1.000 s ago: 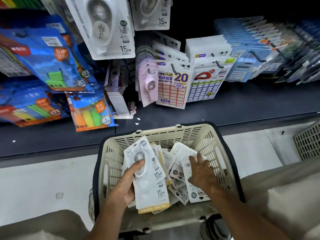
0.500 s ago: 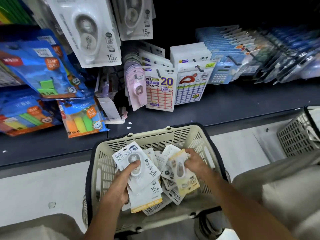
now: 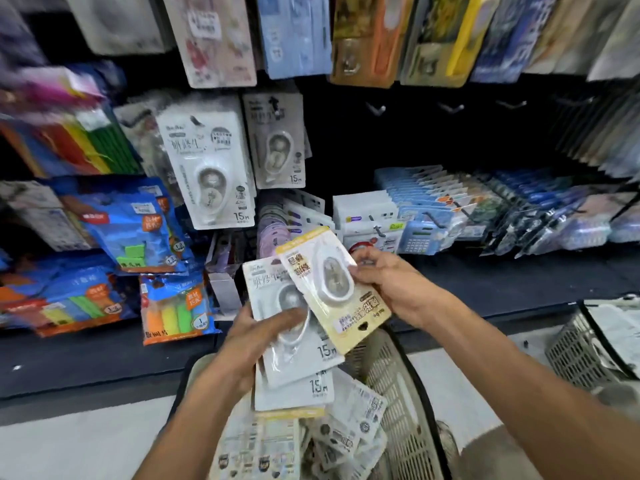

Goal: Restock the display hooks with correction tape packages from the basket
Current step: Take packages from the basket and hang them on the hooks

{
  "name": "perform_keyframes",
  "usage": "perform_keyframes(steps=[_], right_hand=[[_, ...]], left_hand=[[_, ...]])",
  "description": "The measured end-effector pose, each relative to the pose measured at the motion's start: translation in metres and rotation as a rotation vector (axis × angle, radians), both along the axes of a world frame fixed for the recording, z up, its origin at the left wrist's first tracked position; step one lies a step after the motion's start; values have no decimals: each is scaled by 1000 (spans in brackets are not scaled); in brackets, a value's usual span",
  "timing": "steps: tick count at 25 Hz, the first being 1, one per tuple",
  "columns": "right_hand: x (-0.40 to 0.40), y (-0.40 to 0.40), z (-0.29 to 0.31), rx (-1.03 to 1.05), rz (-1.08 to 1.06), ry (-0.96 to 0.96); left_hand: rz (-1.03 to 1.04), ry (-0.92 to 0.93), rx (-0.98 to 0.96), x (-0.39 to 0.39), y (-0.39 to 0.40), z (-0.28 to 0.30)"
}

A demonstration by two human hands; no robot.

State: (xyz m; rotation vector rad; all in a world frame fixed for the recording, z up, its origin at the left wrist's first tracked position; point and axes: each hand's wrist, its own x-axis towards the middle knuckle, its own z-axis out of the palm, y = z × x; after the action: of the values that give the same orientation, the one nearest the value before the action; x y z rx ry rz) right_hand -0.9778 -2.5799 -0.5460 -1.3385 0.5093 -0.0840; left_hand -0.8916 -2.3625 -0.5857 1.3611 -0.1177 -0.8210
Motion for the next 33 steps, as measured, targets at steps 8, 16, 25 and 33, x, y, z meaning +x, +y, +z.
perform_keyframes(steps=[8,16,25,33], right_hand=[[-2,39,78,-390,-42,-118],[14,-4,121,-399,171,-165],[22,-34,118,-283,193,-91],[-9,-53,106,-76,-377,-272]], left_hand=[[-157,-138,-73,42,11,99],[-471,-150,13,54,-1,112],[-462,50,-168,75,-21,108],[-161,140,-451,74,-12,114]])
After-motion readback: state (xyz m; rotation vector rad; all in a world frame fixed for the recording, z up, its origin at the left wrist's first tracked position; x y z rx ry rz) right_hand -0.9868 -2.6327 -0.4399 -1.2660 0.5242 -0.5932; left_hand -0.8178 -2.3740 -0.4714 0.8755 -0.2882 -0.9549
